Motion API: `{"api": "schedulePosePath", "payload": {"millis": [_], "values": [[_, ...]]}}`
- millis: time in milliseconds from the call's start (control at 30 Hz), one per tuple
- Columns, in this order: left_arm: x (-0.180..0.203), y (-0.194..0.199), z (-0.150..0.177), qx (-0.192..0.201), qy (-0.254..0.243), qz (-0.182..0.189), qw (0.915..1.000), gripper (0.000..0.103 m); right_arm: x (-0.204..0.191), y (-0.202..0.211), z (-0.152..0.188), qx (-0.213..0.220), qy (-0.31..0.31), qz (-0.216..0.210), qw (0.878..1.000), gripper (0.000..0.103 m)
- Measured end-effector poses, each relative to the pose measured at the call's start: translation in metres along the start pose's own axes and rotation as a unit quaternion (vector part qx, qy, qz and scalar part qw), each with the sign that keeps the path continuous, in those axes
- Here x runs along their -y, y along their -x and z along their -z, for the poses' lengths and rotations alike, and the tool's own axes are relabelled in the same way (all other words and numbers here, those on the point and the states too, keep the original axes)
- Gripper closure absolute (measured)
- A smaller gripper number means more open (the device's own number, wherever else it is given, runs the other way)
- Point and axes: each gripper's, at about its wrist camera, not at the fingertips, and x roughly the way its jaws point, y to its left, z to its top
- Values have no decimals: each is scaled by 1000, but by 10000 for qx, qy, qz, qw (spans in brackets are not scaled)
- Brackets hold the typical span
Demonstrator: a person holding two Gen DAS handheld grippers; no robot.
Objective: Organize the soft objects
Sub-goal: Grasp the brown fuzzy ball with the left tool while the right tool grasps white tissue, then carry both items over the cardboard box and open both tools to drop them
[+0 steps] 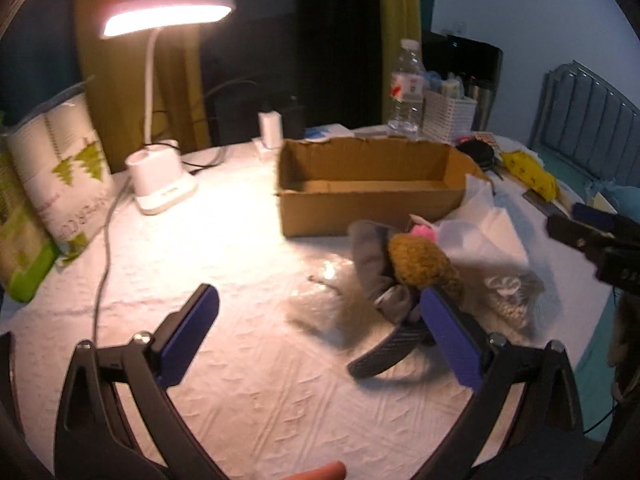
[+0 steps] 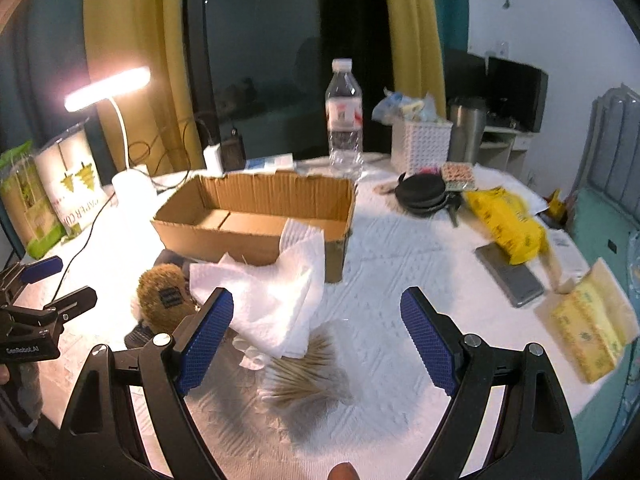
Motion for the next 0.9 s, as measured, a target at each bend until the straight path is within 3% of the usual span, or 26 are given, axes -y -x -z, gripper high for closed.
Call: {"api": "schedulePosePath", "payload": {"millis": [167,300,400,500,667,767,900], "values": [[27,-14,-8,-91,-321,172,9993,2,-1,-24,-1,-194,58,-217,9996,16],[41,-21,-16,-129,-459,248,9986,3,-5,-40,-8,-269,87,-422,9987,26],[50,-26,-20,-171,-555,276,9979,12,-7,-48,-11,-310,144,-716,9968,34],[60,-34,-20,-302,-623,314,9971,14,-3,-57,-9,-437,107,-823,9956,43],[75,-46,-21,-514,-728,423,9951,34,4,-63,-4,-589,85,-1124,9919,59],[83,-56,-18,-705,-796,447,9933,55,6,-63,-1,-608,74,-1319,9894,89],[88,-57,-17,-739,-843,520,9923,63,14,-55,-1,-484,21,-1457,9881,98]]}}
